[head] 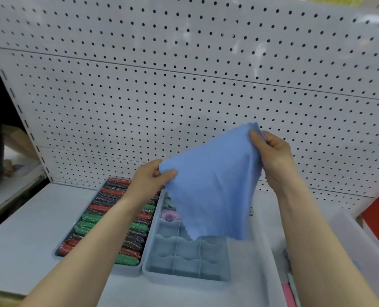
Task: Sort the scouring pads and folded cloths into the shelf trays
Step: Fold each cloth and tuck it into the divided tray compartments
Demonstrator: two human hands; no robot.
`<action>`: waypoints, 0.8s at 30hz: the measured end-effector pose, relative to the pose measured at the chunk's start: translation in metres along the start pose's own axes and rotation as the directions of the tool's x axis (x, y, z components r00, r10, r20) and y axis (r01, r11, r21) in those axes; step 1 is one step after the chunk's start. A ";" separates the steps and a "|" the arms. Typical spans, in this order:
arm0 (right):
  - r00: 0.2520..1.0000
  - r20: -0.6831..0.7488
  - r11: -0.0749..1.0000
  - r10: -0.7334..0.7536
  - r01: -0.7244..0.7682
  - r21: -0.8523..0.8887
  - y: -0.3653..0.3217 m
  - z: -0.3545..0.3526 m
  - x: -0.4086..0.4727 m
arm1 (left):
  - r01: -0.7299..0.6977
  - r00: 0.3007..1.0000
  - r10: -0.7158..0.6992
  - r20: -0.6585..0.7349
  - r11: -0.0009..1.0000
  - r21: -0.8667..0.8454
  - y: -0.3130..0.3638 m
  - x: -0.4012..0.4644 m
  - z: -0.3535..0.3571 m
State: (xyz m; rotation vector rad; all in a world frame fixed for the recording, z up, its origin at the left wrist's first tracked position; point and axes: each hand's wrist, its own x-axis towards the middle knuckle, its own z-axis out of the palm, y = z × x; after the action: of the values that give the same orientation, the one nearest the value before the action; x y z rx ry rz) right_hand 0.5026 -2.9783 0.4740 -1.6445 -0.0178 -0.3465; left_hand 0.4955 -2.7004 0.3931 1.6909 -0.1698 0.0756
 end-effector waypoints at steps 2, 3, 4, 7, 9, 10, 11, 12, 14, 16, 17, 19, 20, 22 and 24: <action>0.996 0.076 0.994 0.042 -0.049 0.095 -0.001 -0.004 -0.003 | 0.057 0.998 -0.060 -0.024 0.990 -0.127 -0.001 0.001 -0.005; 0.982 0.182 0.988 0.040 -0.066 0.142 0.000 -0.006 -0.006 | 0.070 0.996 -0.076 -0.039 0.987 -0.144 0.000 0.003 -0.006; 0.946 0.322 0.984 0.026 -0.082 0.161 -0.001 -0.007 -0.010 | 0.077 0.994 -0.087 -0.060 0.986 -0.147 0.002 0.003 -0.004; 0.661 0.748 0.996 0.065 -0.093 -0.005 -0.001 0.001 -0.030 | 0.045 0.991 -0.056 -0.118 0.994 -0.096 0.011 0.006 0.005; 0.573 0.814 0.994 0.095 -0.019 -0.103 0.000 0.014 -0.038 | 0.004 0.996 -0.008 -0.086 0.999 -0.044 0.022 0.007 0.015; 0.620 0.780 0.994 0.086 -0.005 -0.106 0.000 0.021 -0.040 | -0.014 0.999 0.013 -0.048 0.999 -0.036 0.028 0.007 0.019; 0.697 0.715 0.997 0.063 -0.005 -0.082 0.001 0.026 -0.041 | -0.029 1.000 0.029 -0.003 0.998 -0.048 0.035 0.007 0.023; 0.771 0.636 0.999 0.028 -0.008 -0.034 0.000 0.031 -0.041 | -0.035 0.998 0.039 0.047 0.996 -0.086 0.041 0.005 0.026; 0.873 0.486 0.998 -0.050 0.026 0.056 -0.002 0.037 -0.041 | -0.053 0.988 0.077 0.133 0.983 -0.174 0.050 0.003 0.030; 0.904 0.416 0.994 -0.101 0.073 0.084 -0.003 0.039 -0.041 | -0.108 0.975 0.137 0.174 0.980 -0.167 0.057 0.001 0.032; 0.906 0.406 0.992 -0.120 0.093 0.088 -0.005 0.041 -0.042 | -0.137 0.970 0.165 0.179 0.978 -0.158 0.059 0.001 0.034; 0.911 0.393 0.991 -0.126 0.101 0.085 -0.007 0.042 -0.043 | -0.162 0.966 0.191 0.171 0.971 -0.174 0.063 0.002 0.035; 0.916 0.384 0.993 -0.115 0.095 0.071 -0.009 0.042 -0.044 | -0.166 0.966 0.198 0.165 0.967 -0.191 0.065 0.002 0.035; 0.919 0.384 0.996 -0.093 0.082 0.044 -0.010 0.040 -0.044 | -0.173 0.965 0.209 0.159 0.962 -0.213 0.067 0.001 0.035; 0.916 0.394 0.997 -0.080 0.080 0.016 -0.009 0.039 -0.043 | -0.176 0.965 0.210 0.156 0.962 -0.210 0.068 0.000 0.035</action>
State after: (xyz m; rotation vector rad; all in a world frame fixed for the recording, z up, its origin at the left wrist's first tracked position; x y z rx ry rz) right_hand 0.4675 -2.9311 0.4706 -1.6938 -0.3906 -0.0706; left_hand 0.4829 -2.7433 0.4557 1.4803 -0.4625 0.0531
